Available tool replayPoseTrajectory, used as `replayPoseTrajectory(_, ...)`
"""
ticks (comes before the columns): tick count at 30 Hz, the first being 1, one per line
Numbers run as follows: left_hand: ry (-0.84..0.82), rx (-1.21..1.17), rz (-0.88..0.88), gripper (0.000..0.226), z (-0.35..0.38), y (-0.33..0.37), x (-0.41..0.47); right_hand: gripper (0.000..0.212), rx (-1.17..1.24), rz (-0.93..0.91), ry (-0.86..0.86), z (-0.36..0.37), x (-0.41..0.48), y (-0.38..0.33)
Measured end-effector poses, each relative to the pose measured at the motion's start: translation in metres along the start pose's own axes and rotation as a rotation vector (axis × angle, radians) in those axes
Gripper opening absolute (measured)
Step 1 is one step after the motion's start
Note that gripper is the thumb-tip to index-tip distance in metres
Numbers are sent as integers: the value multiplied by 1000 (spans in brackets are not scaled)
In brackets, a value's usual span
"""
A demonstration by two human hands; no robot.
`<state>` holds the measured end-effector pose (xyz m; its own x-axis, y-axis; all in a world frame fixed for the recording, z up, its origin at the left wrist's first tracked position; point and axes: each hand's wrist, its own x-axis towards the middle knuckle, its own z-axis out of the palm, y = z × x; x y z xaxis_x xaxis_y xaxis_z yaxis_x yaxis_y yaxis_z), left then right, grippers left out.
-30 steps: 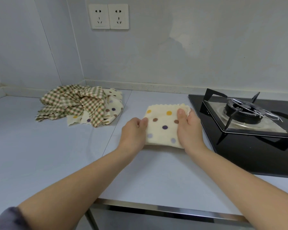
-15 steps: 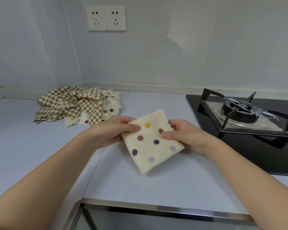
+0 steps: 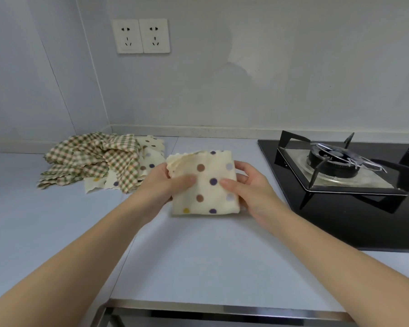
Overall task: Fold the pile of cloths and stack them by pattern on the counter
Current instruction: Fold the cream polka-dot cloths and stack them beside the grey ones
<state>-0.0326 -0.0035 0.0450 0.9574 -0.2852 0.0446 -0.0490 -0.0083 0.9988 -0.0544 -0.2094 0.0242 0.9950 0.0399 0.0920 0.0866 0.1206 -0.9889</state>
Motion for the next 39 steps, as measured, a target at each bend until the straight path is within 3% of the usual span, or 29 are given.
replayPoseTrajectory(3, -43, 122, 19, 23, -12, 15, -1, 47, -175, -190, 17, -1, -2, -3)
replayPoseTrajectory(8, -268, 356, -13, 42, -14, 41, -11, 55, -397, -398, -136, 6, -9, 1)
replayPoseTrajectory(10, -200, 497, 22, 27, -3, 43, -12, 53, -447, -455, -164, 8, -11, 0)
replayPoseTrajectory(12, -12, 585, 156, 11, 6, 40, -10, 46, -435, -480, -175, 9, -12, -2)
replayPoseTrajectory(14, 67, 566, 259, 8, 8, 36, -8, 33, -410, -497, -162, 8, -10, -2)
replayPoseTrajectory(18, 76, 482, 347, 10, 3, 32, -7, 12, -477, -444, -184, 2, -7, -2)
replayPoseTrajectory(23, 99, 434, 423, 13, 3, 29, -4, 16, -598, -362, -327, 0, -7, 0)
replayPoseTrajectory(25, 96, 459, 459, 18, 4, 30, -6, 7, -629, -313, -359, -1, -8, -1)
replayPoseTrajectory(28, 129, 470, 499, 20, 0, 32, -6, 20, -649, -310, -317, -6, -5, -1)
replayPoseTrajectory(39, 217, 426, 471, 18, 2, 25, 1, 20, -410, -311, -197, -4, 0, -2)
